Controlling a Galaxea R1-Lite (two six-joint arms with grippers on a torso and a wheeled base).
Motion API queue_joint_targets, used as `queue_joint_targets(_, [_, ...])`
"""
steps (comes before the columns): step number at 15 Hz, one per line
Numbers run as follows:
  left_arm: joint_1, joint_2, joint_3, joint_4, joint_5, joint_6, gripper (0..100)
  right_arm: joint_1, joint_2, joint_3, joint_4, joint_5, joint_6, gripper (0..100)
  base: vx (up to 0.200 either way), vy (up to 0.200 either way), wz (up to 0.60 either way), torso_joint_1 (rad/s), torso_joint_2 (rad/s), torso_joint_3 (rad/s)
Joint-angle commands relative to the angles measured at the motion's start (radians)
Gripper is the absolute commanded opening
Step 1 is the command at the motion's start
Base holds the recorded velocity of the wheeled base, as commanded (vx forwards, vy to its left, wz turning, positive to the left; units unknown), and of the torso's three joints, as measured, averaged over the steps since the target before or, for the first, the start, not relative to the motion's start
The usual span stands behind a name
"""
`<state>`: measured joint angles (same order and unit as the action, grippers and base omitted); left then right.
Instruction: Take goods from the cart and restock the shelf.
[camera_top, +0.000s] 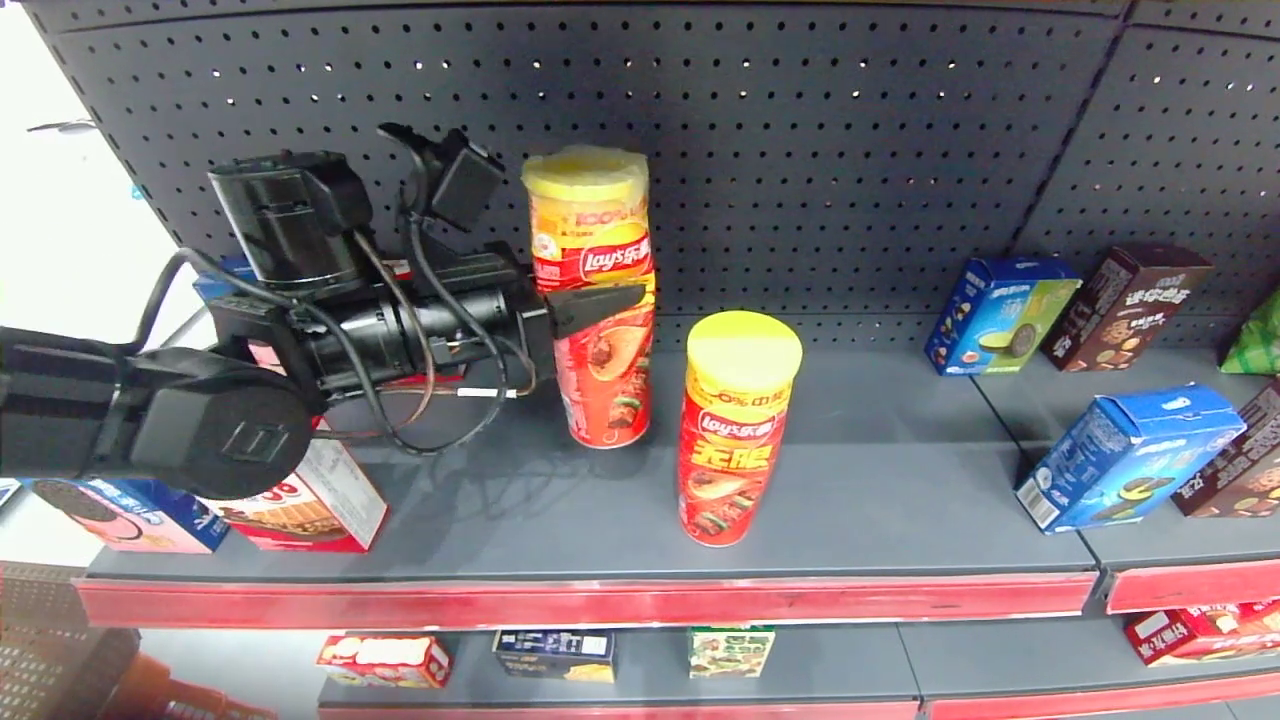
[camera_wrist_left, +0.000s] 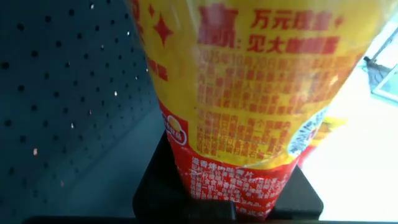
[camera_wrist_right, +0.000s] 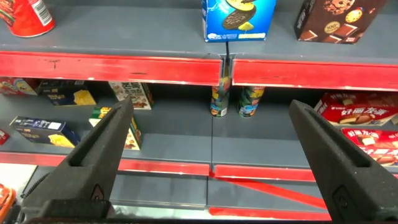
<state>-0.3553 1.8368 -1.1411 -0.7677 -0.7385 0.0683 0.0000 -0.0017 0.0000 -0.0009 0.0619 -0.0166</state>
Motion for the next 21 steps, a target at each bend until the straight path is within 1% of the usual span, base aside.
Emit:
queue_joint_targets(1, [0.001, 0.117, -0.077, -0.001, -0.001, 0.036, 0, 0.000, 0.002, 0.000, -0.001, 0.001, 0.000, 100, 0.000, 0.000, 0.00, 0.000, 0.00, 0.000])
queue_joint_targets(2, [0.001, 0.133, -0.094, -0.001, -0.001, 0.047, 0, 0.000, 0.002, 0.000, 0.001, -0.001, 0.000, 100, 0.000, 0.000, 0.00, 0.000, 0.00, 0.000])
queue_joint_targets(3, [0.006, 0.182, -0.140, -0.007, -0.001, 0.062, 0, 0.000, 0.002, 0.000, 0.001, 0.001, 0.000, 100, 0.000, 0.000, 0.00, 0.000, 0.00, 0.000])
queue_joint_targets(4, [0.006, 0.203, -0.163, -0.010, -0.001, 0.067, 0, 0.000, 0.002, 0.000, 0.001, -0.001, 0.000, 100, 0.000, 0.000, 0.00, 0.000, 0.00, 0.000])
queue_joint_targets(5, [0.007, 0.248, -0.209, -0.012, -0.001, 0.068, 0, 0.000, 0.002, 0.000, 0.001, -0.001, 0.000, 100, 0.000, 0.000, 0.00, 0.000, 0.00, 0.000])
queue_joint_targets(6, [0.009, 0.251, -0.212, -0.013, -0.001, 0.068, 0, 0.000, 0.002, 0.000, 0.001, 0.001, 0.000, 100, 0.000, 0.000, 0.00, 0.000, 0.00, 0.000])
queue_joint_targets(7, [0.012, 0.305, -0.275, -0.013, -0.001, 0.068, 0, 0.000, 0.002, 0.000, -0.001, -0.001, 0.000, 100, 0.000, 0.000, 0.00, 0.000, 0.00, 0.000])
queue_joint_targets(8, [0.012, 0.331, -0.305, -0.015, -0.001, 0.070, 0, 0.000, 0.002, 0.000, -0.001, 0.001, 0.000, 100, 0.000, 0.000, 0.00, 0.000, 0.00, 0.000])
queue_joint_targets(10, [0.010, 0.345, -0.319, -0.018, -0.001, 0.070, 0, 0.000, 0.002, 0.000, -0.001, -0.001, 0.000, 100, 0.000, 0.000, 0.00, 0.000, 0.00, 0.000])
queue_joint_targets(11, [0.001, 0.386, -0.367, -0.045, -0.001, 0.064, 0, 0.000, 0.002, 0.000, 0.001, -0.001, 0.000, 100, 0.000, 0.000, 0.00, 0.000, 0.00, 0.000])
queue_joint_targets(13, [-0.002, 0.409, -0.399, -0.045, -0.001, 0.062, 0, 0.000, 0.002, 0.000, -0.001, 0.001, 0.000, 100, 0.000, 0.000, 0.00, 0.000, 0.00, 0.000])
queue_joint_targets(15, [-0.010, 0.449, -0.463, -0.045, 0.001, 0.062, 0, 0.000, 0.002, 0.000, -0.001, -0.001, 0.000, 100, 0.000, 0.000, 0.00, 0.000, 0.00, 0.000])
queue_joint_targets(21, [-0.028, 0.483, -0.480, -0.047, 0.001, 0.062, 0, 0.000, 0.002, 0.000, -0.001, -0.001, 0.000, 100, 0.000, 0.000, 0.00, 0.000, 0.00, 0.000])
